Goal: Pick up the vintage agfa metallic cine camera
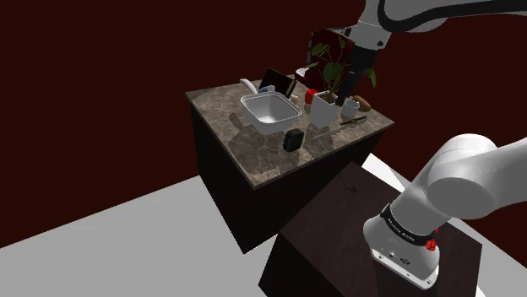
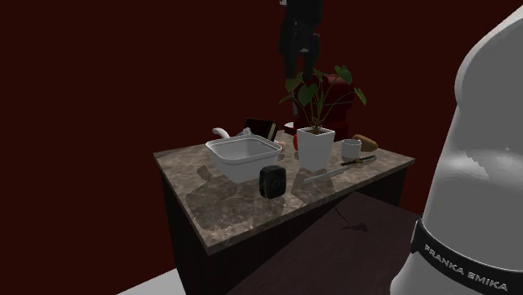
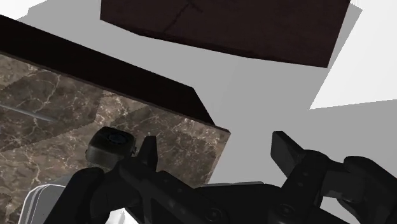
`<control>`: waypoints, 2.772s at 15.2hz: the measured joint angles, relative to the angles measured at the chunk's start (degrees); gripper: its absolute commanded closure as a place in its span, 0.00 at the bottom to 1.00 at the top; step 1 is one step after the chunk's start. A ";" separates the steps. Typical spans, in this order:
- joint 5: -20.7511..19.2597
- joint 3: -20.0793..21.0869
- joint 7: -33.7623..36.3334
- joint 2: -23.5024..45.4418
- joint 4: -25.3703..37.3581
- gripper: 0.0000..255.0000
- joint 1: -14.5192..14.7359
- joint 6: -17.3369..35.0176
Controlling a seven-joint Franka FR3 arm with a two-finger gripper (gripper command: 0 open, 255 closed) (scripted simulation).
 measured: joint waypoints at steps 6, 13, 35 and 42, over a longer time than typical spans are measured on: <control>-2.83 -5.13 -11.26 11.16 -0.47 0.00 1.68 11.38; -2.07 -10.09 -25.23 27.51 2.13 0.00 4.24 24.91; 10.45 -2.85 -59.59 73.66 28.36 0.00 -1.78 45.20; 11.32 -2.12 -60.08 74.82 29.40 1.00 -2.83 47.47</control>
